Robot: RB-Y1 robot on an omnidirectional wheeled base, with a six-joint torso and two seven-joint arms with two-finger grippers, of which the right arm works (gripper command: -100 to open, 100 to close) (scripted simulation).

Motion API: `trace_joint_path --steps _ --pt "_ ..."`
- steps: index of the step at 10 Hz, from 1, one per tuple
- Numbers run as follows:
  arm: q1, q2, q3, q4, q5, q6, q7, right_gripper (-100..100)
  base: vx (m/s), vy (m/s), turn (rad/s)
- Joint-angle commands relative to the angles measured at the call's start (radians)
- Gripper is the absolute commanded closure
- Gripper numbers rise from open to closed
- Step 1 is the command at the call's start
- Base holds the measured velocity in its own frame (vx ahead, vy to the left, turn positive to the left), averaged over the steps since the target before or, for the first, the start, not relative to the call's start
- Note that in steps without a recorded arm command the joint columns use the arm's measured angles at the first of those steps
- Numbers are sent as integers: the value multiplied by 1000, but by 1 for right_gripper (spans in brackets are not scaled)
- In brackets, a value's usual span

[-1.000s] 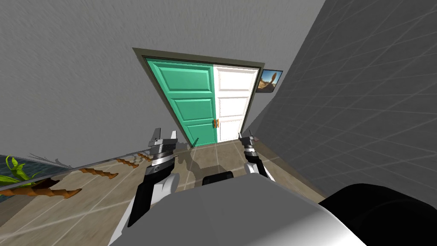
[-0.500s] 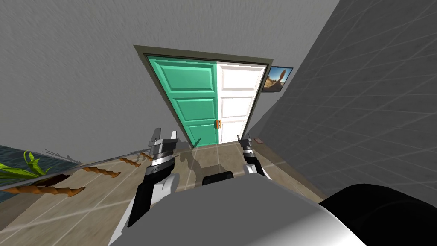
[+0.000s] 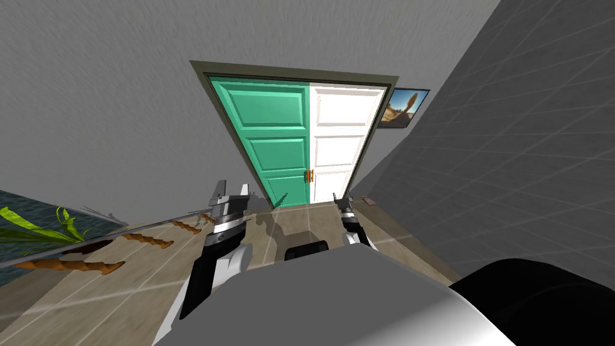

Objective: Pull the door open

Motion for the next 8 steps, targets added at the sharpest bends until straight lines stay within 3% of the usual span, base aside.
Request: trace_joint_path --steps 1,8 --pt "-9 -6 7 41 -16 -12 -37 -100 95 9 90" --pt "-42 -36 32 202 -85 -51 -191 -100 105 11 74"
